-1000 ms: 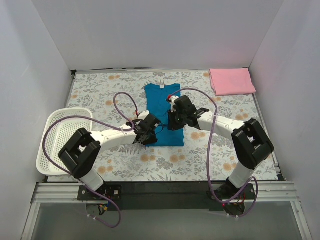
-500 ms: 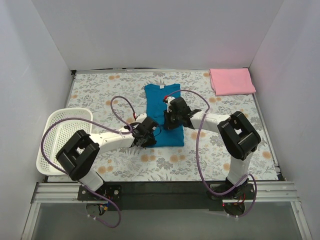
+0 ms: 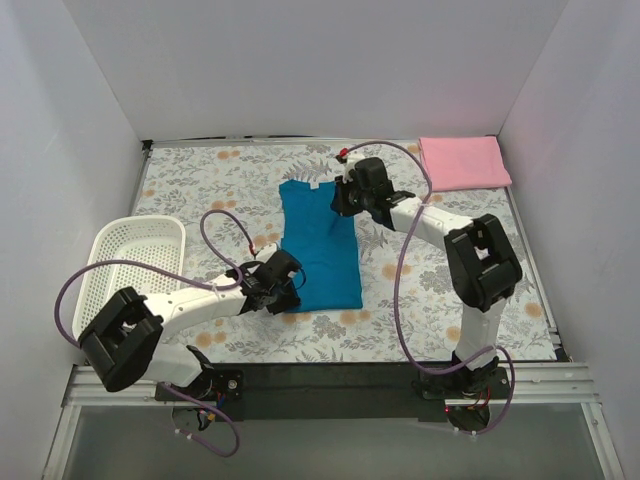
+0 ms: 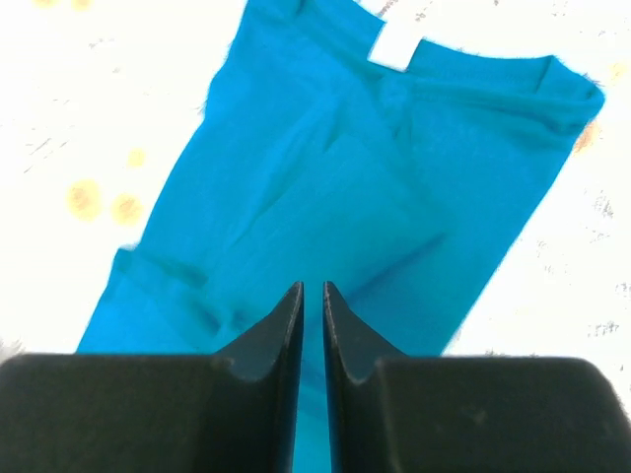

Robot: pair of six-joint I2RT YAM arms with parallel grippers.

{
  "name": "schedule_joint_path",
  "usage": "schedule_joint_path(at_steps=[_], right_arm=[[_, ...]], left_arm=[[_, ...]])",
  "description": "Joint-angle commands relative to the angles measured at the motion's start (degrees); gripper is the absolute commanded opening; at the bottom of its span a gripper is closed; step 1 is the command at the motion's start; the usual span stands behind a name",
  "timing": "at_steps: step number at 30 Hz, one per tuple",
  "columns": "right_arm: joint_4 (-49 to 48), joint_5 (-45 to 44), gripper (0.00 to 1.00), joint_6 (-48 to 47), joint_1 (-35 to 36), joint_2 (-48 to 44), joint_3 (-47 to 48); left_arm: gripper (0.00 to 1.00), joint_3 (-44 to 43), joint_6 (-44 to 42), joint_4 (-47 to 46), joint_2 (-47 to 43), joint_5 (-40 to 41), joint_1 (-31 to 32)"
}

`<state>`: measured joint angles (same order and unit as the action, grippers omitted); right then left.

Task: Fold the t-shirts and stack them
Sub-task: Fold the tshirt

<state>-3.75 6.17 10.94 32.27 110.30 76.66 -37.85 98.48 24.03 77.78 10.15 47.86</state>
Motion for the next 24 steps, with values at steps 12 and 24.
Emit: schedule_joint_path(at_steps=[12, 24], right_arm=[[-27.4, 34.3, 0.41, 27.2, -2.3, -29.8, -45.8], [-88.3, 44.6, 0.40, 53.3, -10.9, 2.5, -66.9]], left_arm=[[0.25, 8.5, -1.2, -16.5, -12.7, -4.4, -3.5], [0.19, 21.7, 9.1, -25.2, -4.4, -14.5, -11.0]])
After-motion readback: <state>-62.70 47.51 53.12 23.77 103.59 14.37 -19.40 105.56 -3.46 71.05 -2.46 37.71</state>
